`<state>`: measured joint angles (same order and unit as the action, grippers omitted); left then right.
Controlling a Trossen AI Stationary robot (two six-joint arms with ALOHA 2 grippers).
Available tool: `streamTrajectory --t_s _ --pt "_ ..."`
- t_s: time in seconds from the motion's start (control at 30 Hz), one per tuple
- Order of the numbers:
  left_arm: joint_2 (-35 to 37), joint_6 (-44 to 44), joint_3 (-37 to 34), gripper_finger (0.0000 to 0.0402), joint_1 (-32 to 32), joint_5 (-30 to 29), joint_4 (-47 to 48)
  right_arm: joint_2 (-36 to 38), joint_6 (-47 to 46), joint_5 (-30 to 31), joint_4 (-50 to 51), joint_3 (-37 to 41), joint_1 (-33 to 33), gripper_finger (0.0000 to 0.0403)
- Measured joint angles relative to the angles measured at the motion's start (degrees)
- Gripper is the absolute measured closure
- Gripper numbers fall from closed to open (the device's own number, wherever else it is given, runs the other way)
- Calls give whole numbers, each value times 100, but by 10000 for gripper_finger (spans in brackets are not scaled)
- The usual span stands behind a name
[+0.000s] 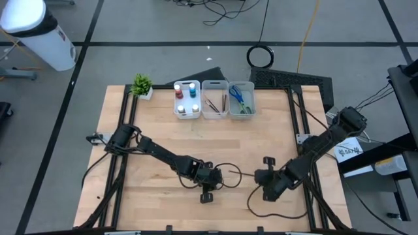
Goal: Pick & Place Paint Supplies
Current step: Put the golden paint brush into the transparent bin
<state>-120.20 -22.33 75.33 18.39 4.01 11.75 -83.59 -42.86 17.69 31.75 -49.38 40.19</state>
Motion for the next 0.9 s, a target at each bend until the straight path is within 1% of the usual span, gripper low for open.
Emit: streamTrajectory --t_s 0.2,0.33,0.57,0.67,0.8,0.9 --pt "-5 15 -3 371 -49 36 -132 0 -489 -143 -137 505 91 403" --pt "-12 83 -11 371 -103 118 -296 0 -480 -120 -392 776 50 403" --pt "-17 108 -11 371 -149 108 -341 0 -450 -129 -476 968 -98 403" --pt "-17 123 -11 371 -151 105 -343 19 -447 -158 -752 1139 -152 403" --pt "-17 410 -11 371 -151 88 -347 35 -448 -305 -1106 1388 -197 403" --pt "1 721 -11 370 -149 -149 -414 24 -494 -350 -1116 1494 -197 403"
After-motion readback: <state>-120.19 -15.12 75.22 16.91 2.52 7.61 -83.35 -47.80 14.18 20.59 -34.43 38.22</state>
